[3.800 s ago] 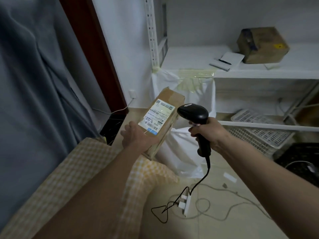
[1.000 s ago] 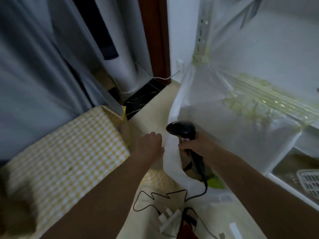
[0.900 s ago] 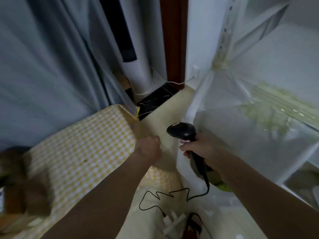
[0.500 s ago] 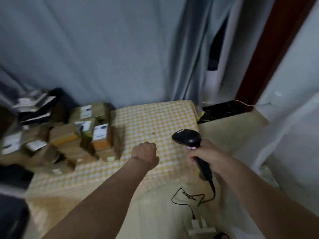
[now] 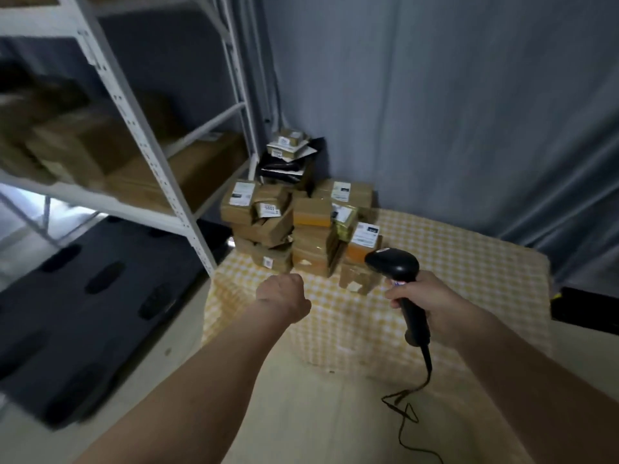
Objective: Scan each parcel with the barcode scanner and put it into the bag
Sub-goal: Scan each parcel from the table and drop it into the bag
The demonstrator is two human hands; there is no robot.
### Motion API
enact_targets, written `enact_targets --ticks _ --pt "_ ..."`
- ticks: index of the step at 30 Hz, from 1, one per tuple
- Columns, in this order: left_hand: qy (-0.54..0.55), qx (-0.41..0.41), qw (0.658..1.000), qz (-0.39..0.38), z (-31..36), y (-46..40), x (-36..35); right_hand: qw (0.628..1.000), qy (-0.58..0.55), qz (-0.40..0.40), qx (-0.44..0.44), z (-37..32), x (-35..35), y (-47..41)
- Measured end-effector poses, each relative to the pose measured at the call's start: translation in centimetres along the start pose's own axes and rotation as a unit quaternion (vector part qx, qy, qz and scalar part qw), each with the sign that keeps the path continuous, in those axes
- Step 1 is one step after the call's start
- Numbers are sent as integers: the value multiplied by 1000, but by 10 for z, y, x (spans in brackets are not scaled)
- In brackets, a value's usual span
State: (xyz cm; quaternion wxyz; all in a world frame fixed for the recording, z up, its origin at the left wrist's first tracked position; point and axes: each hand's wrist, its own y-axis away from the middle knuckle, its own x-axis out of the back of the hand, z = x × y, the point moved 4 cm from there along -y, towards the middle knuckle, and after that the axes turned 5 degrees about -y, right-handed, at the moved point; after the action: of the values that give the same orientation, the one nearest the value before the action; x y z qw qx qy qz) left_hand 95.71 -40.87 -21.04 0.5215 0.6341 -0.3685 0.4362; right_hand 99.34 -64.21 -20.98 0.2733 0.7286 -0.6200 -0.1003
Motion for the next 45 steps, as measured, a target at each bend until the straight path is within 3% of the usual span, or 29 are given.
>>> enact_targets --ticks 10,25,37,45 --pt "33 38 998 -25 -39 -60 -1 999 8 -32 2 -33 -43 -76" --pt "12 -29 999 -28 59 -304 95 999 -32 33 -27 -119 52 -271" --pt "99 9 993 -56 43 -444 103 995 -31 39 -89 -147 46 -398" --pt "165 6 982 -90 46 -562 101 986 -17 112 -119 -163 39 -501"
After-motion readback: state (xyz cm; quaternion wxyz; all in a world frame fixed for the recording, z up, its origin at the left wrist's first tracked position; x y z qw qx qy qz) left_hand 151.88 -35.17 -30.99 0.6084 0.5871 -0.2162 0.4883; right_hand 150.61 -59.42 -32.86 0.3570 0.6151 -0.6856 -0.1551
